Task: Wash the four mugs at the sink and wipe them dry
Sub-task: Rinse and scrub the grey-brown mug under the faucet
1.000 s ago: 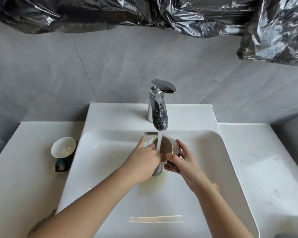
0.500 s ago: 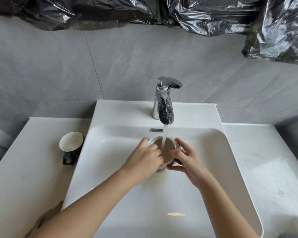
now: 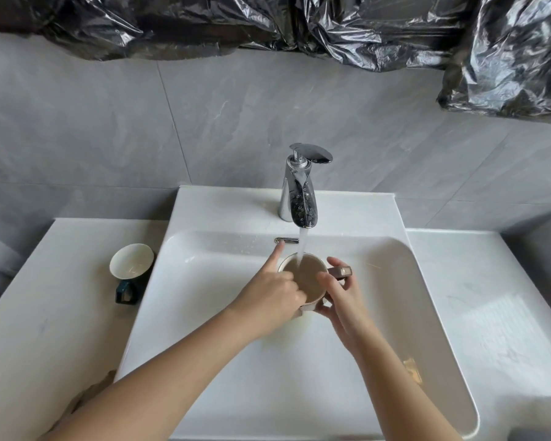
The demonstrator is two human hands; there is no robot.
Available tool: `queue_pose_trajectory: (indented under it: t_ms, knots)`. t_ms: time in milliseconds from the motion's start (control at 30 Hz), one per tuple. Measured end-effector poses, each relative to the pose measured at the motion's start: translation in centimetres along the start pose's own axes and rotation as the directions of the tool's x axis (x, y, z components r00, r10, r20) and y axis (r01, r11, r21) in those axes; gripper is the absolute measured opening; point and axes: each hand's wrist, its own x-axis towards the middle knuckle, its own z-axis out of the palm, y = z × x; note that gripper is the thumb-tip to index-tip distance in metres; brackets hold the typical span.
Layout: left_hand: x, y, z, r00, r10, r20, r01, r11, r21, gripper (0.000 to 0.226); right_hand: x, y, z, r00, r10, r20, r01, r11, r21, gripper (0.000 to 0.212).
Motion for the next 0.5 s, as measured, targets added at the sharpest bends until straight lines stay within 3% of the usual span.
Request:
queue_pose_trajectory:
  t_ms: [67,133,267,367,433,500]
  knots:
    - [0.1,-0.3,-0.4,0.992,-0.034,0.122,0.029,0.999,0.043,0.037,0.1,-0.3,-0.1,1.000,-0.006,0.023,0.008,0.997,-0.082,0.045]
    - [0.4,-0.3,-1.3,0.971,-0.049,0.234,0.056,0.998,-0.024,0.062,0.2,-0.5,0.1,1.000,-0.015,0.019,0.018,0.990,-0.139,0.053]
    - [0.6,-0.3,-1.5,0.932,-0.029,0.362,0.083,0.987,-0.137,0.075,0.6,-0.9,0.7,0.999,-0.047,-0.012,0.043,0.973,-0.228,0.048]
    - [0.3,-0.7,0.4,0.965,-0.045,0.257,0.094,0.979,-0.182,0.070,0.8,-1.0,0.6,0.999,-0.041,-0.025,0.034,0.974,-0.223,0.060]
    - [0.3,-0.2,0.7,0.994,-0.036,0.103,0.055,0.979,-0.196,0.045,0.7,-0.6,0.3,1.000,-0.020,-0.010,0.018,0.990,-0.143,0.065]
    - [0.1,0.2,1.0,0.998,-0.035,-0.059,0.018,0.966,-0.258,0.024,0.5,-0.4,0.1,0.999,0.012,0.031,-0.011,0.999,-0.050,0.049]
